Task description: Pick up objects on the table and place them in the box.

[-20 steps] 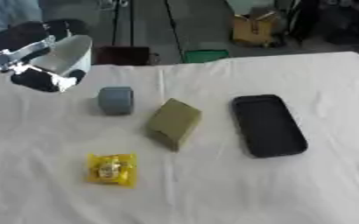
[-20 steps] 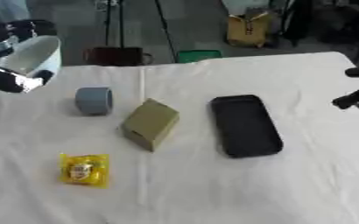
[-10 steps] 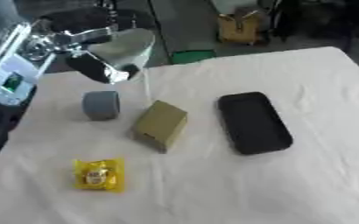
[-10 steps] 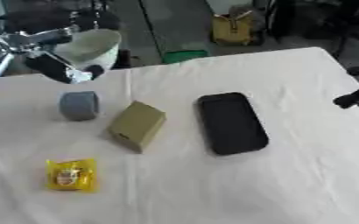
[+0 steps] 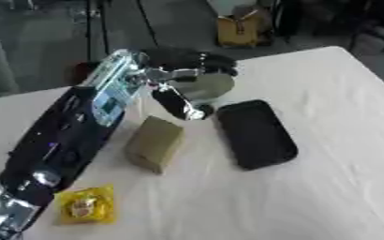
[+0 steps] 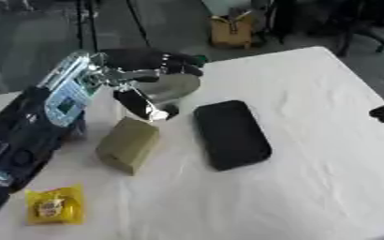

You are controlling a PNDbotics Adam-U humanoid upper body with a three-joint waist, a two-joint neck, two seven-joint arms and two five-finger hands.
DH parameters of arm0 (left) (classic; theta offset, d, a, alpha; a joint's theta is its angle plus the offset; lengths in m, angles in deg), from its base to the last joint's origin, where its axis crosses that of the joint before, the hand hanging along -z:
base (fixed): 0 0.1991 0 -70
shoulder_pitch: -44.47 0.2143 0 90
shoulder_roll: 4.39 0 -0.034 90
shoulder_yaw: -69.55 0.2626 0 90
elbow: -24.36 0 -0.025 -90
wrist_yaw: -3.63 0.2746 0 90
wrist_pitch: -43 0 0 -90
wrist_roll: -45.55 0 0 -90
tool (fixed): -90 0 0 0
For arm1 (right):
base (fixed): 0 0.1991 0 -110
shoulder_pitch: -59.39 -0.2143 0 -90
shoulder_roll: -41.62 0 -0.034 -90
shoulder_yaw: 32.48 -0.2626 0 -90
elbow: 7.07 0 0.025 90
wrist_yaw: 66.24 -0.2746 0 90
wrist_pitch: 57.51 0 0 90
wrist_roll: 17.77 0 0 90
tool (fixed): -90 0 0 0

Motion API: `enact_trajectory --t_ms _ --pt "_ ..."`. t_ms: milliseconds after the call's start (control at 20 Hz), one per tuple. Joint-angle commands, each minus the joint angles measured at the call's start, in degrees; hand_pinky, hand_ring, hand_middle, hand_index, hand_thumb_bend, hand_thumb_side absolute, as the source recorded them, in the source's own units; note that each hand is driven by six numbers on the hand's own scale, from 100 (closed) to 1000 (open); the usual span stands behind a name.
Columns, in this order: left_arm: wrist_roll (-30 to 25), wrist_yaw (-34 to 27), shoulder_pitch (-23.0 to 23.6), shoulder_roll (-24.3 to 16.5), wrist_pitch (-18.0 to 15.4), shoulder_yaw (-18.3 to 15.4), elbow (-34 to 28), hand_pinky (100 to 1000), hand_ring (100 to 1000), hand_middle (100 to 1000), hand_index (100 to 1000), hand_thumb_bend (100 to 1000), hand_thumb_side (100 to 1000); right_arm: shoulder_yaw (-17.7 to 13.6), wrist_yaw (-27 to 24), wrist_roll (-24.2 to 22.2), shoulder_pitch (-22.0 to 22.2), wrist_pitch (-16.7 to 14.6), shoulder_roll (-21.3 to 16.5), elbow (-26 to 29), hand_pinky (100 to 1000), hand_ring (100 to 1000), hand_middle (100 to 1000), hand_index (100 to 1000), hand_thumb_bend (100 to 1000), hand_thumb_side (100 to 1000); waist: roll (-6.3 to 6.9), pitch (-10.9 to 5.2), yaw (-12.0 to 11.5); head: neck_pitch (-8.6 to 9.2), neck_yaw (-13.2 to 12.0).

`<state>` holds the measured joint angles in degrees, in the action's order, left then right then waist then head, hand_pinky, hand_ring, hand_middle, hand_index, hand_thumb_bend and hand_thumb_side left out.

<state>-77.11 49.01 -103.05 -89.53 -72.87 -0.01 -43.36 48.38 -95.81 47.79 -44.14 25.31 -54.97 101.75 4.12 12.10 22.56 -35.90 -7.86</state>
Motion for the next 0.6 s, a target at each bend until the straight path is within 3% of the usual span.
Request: enact_trajectory --t_ms 50,600 --pt "3.12 3.06 -0.7 1.98 -1.87 -0.02 2.21 728 953 1000 987 100 427 -0.04 -0.74 -0.38 -1.06 0.05 -1.63 1.49 671 548 773 847 100 757 -0.42 -0.64 0.45 0.87 -0.75" --pt "12.59 11.6 0.9 5.99 -4.85 -0.47 8.19 734 951 1000 988 100 494 0.2 -0.84 -0.81 -1.48 0.41 -0.93 1.68 671 546 772 847 100 759 -0.2 -0.08 1.84 1.58 -1.39"
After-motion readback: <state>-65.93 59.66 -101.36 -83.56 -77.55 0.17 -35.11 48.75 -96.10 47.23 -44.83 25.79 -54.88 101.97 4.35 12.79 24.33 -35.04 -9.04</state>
